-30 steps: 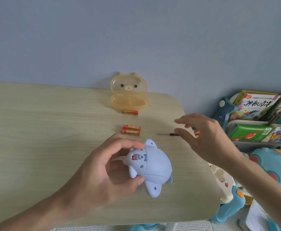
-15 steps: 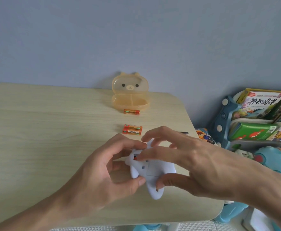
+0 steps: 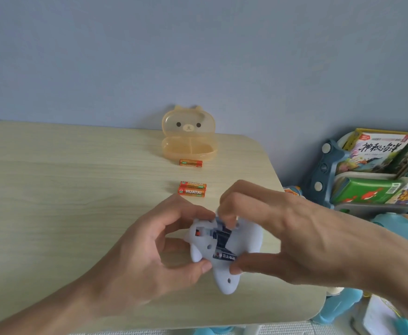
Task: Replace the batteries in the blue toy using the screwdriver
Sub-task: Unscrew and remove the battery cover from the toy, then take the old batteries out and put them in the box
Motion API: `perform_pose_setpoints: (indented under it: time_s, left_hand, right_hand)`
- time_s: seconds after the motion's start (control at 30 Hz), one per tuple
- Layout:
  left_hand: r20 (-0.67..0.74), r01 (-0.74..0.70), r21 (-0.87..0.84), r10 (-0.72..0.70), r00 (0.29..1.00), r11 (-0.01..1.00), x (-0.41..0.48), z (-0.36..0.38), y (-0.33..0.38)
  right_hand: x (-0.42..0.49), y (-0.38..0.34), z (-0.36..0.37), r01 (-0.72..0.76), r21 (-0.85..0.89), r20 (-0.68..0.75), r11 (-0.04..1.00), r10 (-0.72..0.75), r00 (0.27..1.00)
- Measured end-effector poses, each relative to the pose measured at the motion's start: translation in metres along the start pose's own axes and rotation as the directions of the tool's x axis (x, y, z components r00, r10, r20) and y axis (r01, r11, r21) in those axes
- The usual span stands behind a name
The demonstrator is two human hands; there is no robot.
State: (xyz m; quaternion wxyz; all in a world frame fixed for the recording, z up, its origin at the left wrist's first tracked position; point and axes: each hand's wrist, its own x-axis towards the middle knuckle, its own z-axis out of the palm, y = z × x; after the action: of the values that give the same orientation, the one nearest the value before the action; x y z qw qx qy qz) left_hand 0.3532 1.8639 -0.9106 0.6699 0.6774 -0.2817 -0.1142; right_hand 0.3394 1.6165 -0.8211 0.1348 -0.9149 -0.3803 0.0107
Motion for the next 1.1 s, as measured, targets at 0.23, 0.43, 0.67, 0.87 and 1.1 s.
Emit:
perform_pose_setpoints:
  time_s: [0.23, 0.43, 0.67, 0.87, 1.1]
  left_hand:
    - [-0.033, 0.012, 0.023, -0.011, 0.999, 1.000, 0.001, -0.001, -0.003]
    - [-0.047, 0.059, -0.030, -0.060, 0.997, 0.998, 0.000, -0.001, -0.003]
    - [-0.046, 0.115, -0.046, -0.117, 0.992, 0.992, 0.000, -0.001, 0.000]
    - [-0.064, 0.087, 0.016, -0.086, 0.994, 0.996, 0.001, -0.003, 0.002]
    - [-0.029, 0.215, -0.088, -0.218, 0.976, 0.973, -0.004, -0.010, 0.006]
  right_hand:
    - [-0.021, 0.015, 0.021, -0.100, 0.114, -0.270, 0.988, 0.128, 0.954]
    - [-0.028, 0.049, 0.019, -0.283, 0.440, -0.290, 0.852, 0.433, 0.853]
    - [-0.024, 0.080, 0.025, -0.358, 0.573, -0.181, 0.737, 0.540, 0.822]
    - [-0.017, 0.085, 0.046, -0.375, 0.477, -0.202, 0.795, 0.515, 0.833]
    - [-0.021, 0.066, 0.048, -0.344, 0.244, -0.446, 0.907, 0.420, 0.790]
